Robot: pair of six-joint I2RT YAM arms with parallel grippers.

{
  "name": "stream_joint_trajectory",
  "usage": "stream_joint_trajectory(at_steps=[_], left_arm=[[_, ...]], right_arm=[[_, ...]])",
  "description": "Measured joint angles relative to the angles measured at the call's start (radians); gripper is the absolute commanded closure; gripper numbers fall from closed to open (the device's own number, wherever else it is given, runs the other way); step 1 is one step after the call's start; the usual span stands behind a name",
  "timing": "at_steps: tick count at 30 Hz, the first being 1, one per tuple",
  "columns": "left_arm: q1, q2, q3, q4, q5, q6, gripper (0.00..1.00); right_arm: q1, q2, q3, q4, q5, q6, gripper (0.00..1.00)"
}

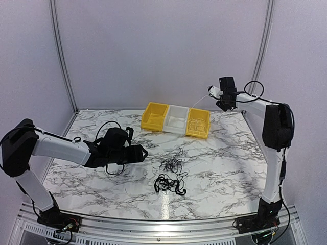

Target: Untangle the cables

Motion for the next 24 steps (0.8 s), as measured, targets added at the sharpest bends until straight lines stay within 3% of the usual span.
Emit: stream_joint_trajectory(at_steps=[10,24], left_arm=[[0.000,0.016,0.000,0.010,0.011,-0.002,0.32],[0.000,0.042,0.000,0.014,0.035,-0.008,0.32]], right_arm=[[0.000,-0.095,-0.117,-0.011,-0.032,0.005,1.00],[0.001,-0.172,-0.129,-0.020,-0.075,0.042,1.00]])
